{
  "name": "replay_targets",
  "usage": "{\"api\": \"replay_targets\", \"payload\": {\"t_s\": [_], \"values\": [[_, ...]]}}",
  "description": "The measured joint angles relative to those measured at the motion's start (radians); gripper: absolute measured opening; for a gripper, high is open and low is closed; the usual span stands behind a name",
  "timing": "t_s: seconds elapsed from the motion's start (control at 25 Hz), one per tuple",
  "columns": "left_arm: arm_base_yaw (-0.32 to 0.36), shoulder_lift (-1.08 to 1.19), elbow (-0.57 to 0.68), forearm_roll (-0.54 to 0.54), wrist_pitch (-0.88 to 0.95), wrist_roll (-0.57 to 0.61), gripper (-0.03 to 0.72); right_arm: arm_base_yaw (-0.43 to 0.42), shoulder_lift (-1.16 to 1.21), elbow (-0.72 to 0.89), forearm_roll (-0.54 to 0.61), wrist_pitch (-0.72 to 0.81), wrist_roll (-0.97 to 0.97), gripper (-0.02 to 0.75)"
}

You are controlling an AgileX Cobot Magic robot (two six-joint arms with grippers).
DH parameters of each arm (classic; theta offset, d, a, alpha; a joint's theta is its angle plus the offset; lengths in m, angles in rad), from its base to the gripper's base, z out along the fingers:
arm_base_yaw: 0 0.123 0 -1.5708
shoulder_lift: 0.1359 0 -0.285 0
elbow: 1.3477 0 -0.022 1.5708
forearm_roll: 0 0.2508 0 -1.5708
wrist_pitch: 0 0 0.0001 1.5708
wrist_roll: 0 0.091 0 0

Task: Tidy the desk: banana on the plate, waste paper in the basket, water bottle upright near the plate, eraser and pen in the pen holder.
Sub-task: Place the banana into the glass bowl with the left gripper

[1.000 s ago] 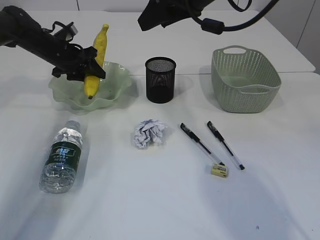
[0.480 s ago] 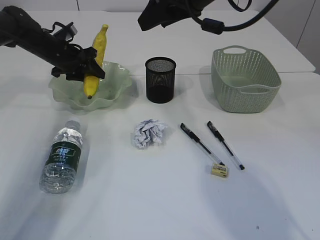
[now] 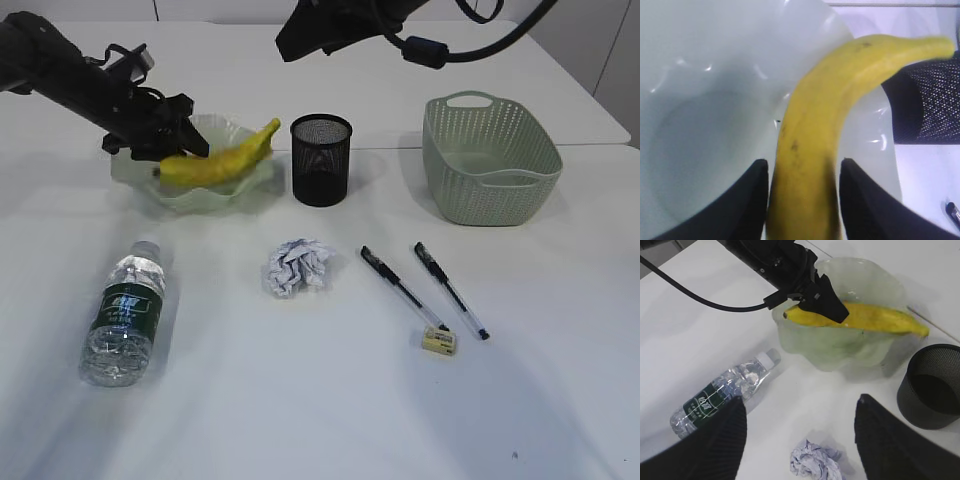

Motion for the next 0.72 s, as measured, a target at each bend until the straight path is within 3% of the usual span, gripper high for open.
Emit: {"api": "replay_targets", "payload": {"t_s": [0.72], "values": [[0.000, 0.000, -0.049, 0.000, 0.030, 0.000, 0.333, 0.000, 0.000, 0.000, 0.002, -0.001, 0.000, 0.503]]}}
